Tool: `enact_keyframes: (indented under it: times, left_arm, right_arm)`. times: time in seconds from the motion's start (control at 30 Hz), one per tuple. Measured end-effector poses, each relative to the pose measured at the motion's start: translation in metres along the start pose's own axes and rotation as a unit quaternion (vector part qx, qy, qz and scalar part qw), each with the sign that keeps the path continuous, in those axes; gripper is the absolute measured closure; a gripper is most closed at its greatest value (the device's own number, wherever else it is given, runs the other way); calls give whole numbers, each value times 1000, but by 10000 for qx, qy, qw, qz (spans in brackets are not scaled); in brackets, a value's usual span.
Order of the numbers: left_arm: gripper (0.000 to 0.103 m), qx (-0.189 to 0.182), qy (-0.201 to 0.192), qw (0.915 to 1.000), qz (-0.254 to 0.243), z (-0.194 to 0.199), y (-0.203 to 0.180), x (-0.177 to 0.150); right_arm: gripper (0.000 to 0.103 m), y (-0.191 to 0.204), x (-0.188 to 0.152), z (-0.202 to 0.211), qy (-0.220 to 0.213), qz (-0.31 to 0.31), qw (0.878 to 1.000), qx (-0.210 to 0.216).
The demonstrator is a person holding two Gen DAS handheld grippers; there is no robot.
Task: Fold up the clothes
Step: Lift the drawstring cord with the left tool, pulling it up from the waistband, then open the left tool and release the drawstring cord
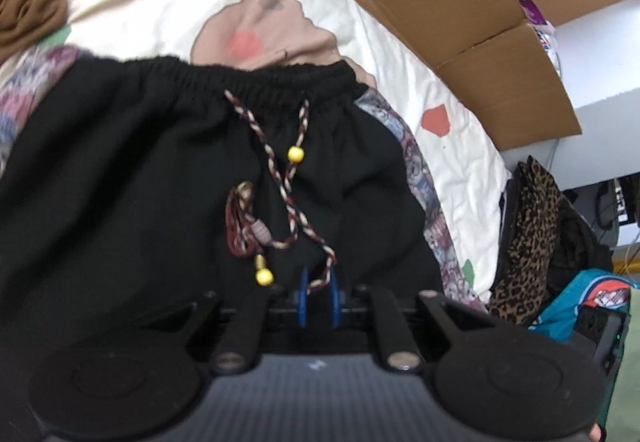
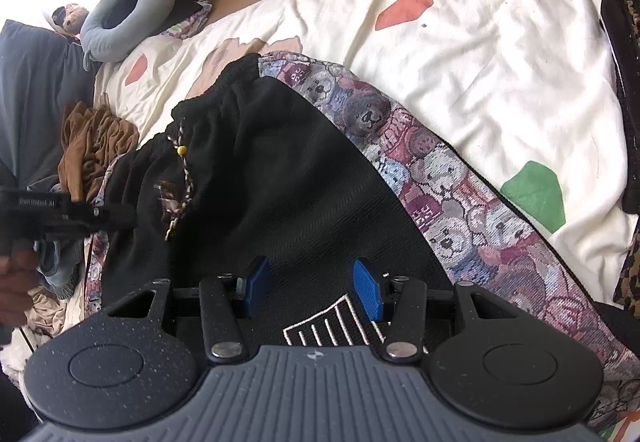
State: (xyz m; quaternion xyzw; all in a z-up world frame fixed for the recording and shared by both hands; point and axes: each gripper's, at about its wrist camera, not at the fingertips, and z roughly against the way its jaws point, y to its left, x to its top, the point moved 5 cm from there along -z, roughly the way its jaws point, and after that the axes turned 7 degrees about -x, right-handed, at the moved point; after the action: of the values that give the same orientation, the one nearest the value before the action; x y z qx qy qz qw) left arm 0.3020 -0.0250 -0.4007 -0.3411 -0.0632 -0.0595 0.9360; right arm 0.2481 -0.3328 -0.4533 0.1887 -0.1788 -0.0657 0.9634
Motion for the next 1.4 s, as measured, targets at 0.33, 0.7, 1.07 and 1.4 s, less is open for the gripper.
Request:
enact_keyframes:
  times: [0.33, 0.7, 1.07, 1.4]
  left_arm:
    - [77, 530, -612, 9963, -294, 49, 25, 12]
    - [55, 1293, -1442, 9807, -280, 87, 74, 68]
    - [47, 1475, -1794, 9727, -16, 76, 131, 98]
    - [47, 1437, -1864, 9717, 198, 58, 158, 118]
  right_arm:
    - [49, 0, 14, 4, -145, 87, 9998, -46]
    - [49, 9, 37, -2, -314, 362, 9987, -182]
    - [44, 23, 85, -13, -792, 733, 9936, -349]
    - [44, 40, 129, -40, -1180, 871, 9875, -583]
